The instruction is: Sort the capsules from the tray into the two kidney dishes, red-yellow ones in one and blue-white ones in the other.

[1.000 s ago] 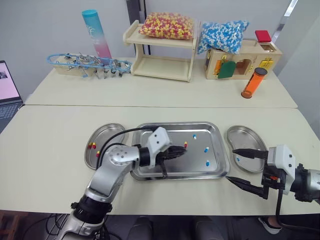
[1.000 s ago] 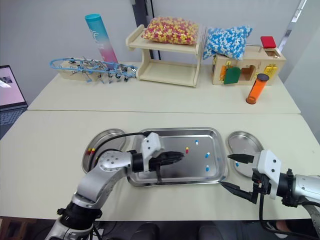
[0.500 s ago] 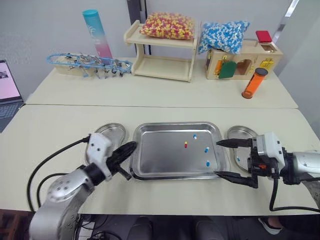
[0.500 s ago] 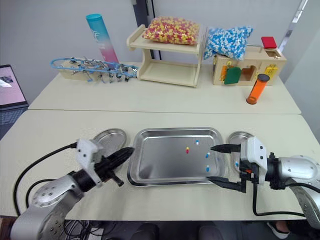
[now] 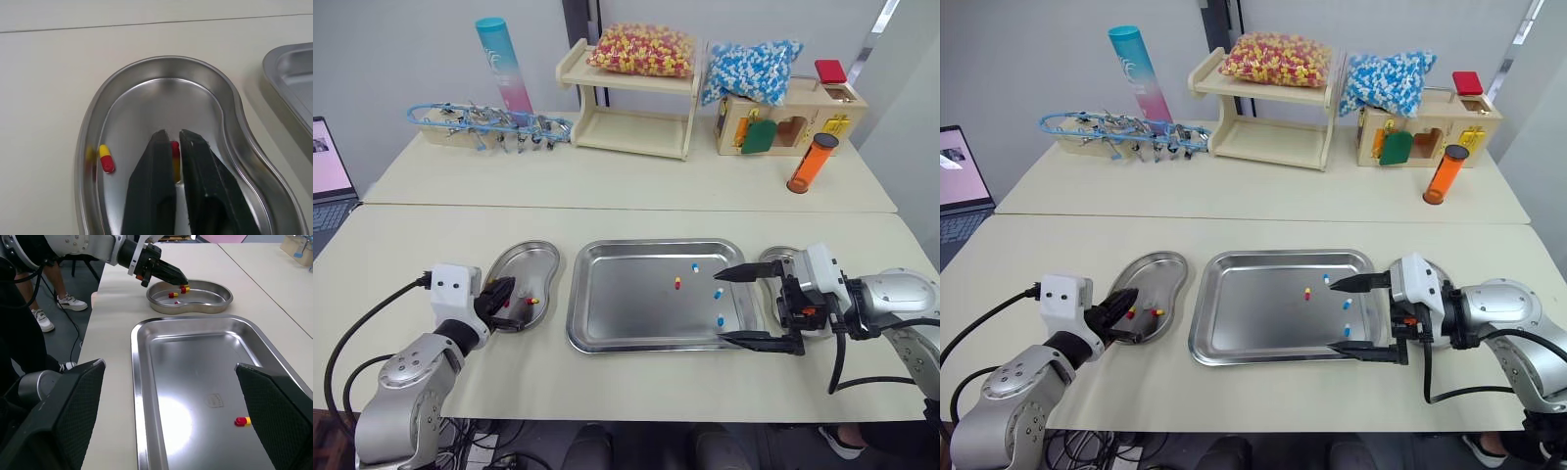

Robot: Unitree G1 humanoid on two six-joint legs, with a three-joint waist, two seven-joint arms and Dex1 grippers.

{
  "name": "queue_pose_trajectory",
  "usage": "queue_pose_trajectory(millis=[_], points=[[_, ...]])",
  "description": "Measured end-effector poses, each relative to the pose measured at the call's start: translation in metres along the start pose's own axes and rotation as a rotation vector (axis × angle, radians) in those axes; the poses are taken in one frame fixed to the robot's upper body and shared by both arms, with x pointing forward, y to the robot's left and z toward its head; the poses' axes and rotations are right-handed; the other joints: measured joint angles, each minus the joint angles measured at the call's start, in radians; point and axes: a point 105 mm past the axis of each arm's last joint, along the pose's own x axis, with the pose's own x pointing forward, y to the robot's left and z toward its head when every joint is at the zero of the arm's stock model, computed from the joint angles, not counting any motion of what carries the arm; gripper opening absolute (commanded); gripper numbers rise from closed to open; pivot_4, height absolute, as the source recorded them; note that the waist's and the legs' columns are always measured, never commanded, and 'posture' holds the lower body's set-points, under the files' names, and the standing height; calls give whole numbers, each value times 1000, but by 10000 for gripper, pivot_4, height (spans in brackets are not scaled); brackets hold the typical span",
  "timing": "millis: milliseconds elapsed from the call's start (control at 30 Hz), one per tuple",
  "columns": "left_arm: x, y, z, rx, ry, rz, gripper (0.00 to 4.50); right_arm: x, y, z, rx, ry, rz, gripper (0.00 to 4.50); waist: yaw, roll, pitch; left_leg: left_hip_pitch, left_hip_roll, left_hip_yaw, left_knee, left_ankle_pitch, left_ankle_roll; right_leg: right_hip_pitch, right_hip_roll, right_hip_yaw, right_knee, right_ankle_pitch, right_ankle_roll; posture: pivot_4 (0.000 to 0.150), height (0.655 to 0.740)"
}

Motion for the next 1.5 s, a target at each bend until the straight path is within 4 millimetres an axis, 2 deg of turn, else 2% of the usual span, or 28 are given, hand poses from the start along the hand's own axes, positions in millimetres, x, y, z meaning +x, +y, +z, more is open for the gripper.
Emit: queue_pose_trajectory(millis=[133,367,567,767,967,1100,1367,1500], points=[[0,-1,4,11,-17,-22,23660,1,0,0,6,-1,3,45000,0,0,0,0,0,0,0,0,0,0,0,0,0,0,0,1500,7400],[-2,-1,7,19,-33,-35,44894,1,1,-2,21,-3,-1,45000,0,0,0,0,0,0,0,0,0,0,0,0,0,0,0,1500,7400],[-11,5,9,23,-30,-55,44894,0,2,-4,27,-2,-2,45000,-1,0,0,0,0,0,0,0,0,0,0,0,0,0,0,1500,7400],[-24,16,24,52,-85,-80,44894,-1,1,-5,11,8,-20,45000,-1,0,0,0,0,0,0,0,0,0,0,0,0,0,0,1500,7400],[-44,50,31,115,-89,-47,44894,-17,0,-16,34,45,-105,45000,-1,0,0,0,0,0,-1,0,0,0,0,0,0,0,0,1500,7400],[-50,63,28,115,-75,-27,44894,-38,2,-29,61,117,-185,45000,1,0,0,0,0,1,-1,0,0,0,0,0,0,0,0,1500,7400],[-72,96,5,98,3,67,44894,-112,5,-60,118,294,-420,45000,-4,0,0,1,0,1,-1,0,0,0,0,1,0,0,0,1500,7400],[-82,105,-5,108,43,86,44894,-132,8,-66,114,356,-447,45000,-5,0,0,1,0,2,-2,0,0,0,0,1,0,0,0,1500,7400]])
